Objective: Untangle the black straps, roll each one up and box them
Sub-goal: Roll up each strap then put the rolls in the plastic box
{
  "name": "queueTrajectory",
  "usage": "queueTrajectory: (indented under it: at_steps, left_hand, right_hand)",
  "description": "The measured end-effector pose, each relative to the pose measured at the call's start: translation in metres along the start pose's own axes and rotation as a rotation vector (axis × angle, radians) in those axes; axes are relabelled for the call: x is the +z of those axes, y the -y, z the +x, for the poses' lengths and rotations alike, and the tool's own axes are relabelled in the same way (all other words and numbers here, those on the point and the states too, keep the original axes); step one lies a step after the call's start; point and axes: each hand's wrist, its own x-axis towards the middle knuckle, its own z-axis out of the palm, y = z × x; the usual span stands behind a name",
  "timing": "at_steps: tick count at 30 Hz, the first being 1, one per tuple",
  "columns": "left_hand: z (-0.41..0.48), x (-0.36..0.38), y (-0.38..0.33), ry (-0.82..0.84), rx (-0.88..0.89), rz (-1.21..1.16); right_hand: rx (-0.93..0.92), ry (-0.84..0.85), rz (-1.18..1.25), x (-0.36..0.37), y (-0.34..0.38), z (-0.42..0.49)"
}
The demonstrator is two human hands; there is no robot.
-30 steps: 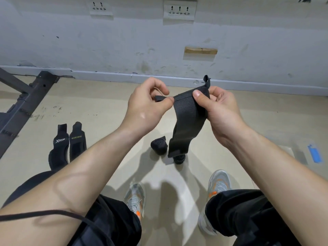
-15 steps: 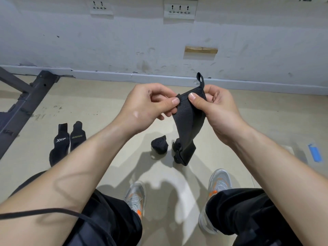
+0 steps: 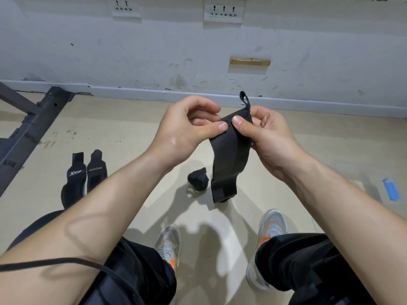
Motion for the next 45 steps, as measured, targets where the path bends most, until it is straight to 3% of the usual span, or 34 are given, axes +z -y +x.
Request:
queueTrajectory:
  at_steps: [4,19,27,45]
  left_hand:
    - [0.001,0.0,0.0,0.091,-0.115,-0.056]
    - [0.0,0.004,-0.001,0.048,-0.289,-0.428]
    - [-0.002,0.013,0.004,0.03,-0.353,-0.541]
    - [-0.004,0.005,0.005,0.023,-0.351,-0.533]
  right_hand:
    - [0.007,0.011,0.009,0.001,0.001,-0.001]
    - [0.019,-0.103,0.113,0.001,0.01,-0.001]
    - [-0.252,-0.24,-0.165,0.004,0.006,0.0]
    - [-0.251,-0.086,-0.25,0.002,0.006,0.002]
